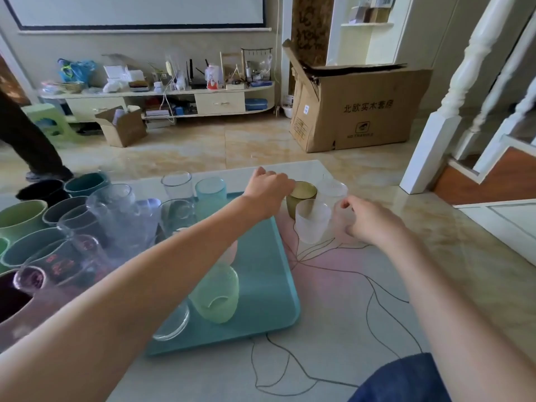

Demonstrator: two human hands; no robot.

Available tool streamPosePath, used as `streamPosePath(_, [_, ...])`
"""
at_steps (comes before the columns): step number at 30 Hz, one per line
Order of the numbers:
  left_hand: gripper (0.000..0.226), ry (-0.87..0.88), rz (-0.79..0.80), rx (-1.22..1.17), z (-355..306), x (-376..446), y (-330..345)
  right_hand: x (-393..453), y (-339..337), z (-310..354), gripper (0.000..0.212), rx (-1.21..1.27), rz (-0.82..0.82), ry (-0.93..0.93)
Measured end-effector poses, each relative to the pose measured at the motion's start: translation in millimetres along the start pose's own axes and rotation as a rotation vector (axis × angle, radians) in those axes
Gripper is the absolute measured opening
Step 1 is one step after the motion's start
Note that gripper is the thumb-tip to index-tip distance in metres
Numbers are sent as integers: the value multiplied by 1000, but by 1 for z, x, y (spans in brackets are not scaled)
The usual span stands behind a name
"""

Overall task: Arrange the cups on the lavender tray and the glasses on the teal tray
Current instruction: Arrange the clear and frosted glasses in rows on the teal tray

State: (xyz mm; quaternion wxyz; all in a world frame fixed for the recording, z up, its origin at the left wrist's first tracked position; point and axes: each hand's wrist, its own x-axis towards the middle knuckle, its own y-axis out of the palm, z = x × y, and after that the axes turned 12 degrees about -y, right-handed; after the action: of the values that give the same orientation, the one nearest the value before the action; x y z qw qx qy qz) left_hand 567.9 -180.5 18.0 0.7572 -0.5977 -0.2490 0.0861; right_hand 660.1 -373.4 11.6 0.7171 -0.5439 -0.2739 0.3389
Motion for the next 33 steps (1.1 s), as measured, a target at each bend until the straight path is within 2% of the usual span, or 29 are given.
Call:
streamPosePath(3, [44,-26,43,25,-10,23,21,4,11,-10,49,36,105,-13])
streamPosePath(7, [23,-26,149,39,-14,35,40,12,24,-16,41,75,106,-44])
streamPosePath(9, [13,-26,129,12,-13,39,48,14,28,-17,35,60,76,-60])
streamPosePath(12, [18,-4,75,7,2,46,51,15,30,-18,32,83,54,-87])
streamPosePath(14, [12,8,33,-14,21,49,45,16,28,-17,30,90,71,-90])
streamPosePath(16, [7,-48,0,-86,44,50,36,16,26,-16,27,100,99,-87])
streamPosePath(18, [4,-131,36,-94,63,47,31,15,25,-14,27,105,105,-85])
streamPosePath(21, [4,-173,164,6,81,43,33,12,22,-10,28,109,124,-89])
streamPosePath(24, [12,-211,245,-10,89,38,45,11,19,-8,29,108,145,-79])
streamPosePath(27, [21,-238,245,-46,90,35,55,9,18,-6,30,103,157,-75])
streamPosePath(33, [23,-254,195,-122,86,37,59,9,16,-6,28,125,153,-59])
